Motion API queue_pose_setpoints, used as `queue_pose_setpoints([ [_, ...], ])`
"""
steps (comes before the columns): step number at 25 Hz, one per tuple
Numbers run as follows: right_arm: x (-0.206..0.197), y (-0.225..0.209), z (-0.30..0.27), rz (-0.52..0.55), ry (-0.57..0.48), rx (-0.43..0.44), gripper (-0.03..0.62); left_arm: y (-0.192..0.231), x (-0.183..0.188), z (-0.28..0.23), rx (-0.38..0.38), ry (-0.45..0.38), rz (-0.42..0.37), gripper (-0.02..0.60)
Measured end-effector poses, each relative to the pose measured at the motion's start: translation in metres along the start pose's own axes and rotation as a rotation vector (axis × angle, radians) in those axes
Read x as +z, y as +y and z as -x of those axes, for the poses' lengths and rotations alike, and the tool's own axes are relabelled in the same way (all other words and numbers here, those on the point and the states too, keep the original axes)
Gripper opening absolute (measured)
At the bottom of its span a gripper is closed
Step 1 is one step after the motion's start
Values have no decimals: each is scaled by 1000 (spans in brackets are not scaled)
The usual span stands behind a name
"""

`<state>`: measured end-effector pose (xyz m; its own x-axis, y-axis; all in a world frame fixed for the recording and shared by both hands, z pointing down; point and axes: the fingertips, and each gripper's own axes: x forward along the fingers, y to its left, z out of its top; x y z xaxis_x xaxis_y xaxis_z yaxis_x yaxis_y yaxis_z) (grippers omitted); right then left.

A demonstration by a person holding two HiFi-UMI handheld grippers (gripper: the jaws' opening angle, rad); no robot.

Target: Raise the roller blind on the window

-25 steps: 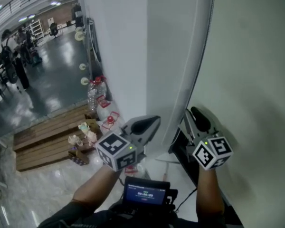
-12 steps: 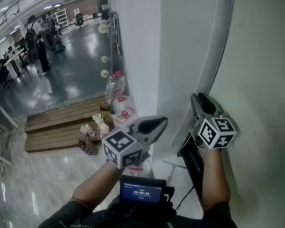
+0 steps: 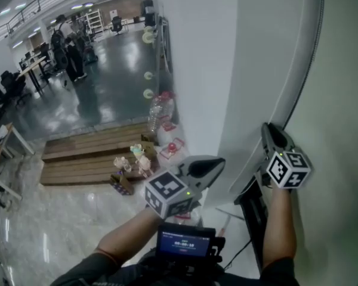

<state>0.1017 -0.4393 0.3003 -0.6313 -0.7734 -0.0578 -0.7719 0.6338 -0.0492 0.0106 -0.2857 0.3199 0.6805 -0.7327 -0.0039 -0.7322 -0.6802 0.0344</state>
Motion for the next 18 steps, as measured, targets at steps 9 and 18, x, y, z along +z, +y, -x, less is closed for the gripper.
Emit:
queue_pose_setpoints([
  [9, -8, 15, 20, -44, -17, 59, 8, 10, -1, -4, -46, -7, 0, -11],
  [18, -7, 44, 74, -34, -12, 107, 6, -9, 15, -28, -163, -48, -4, -11],
])
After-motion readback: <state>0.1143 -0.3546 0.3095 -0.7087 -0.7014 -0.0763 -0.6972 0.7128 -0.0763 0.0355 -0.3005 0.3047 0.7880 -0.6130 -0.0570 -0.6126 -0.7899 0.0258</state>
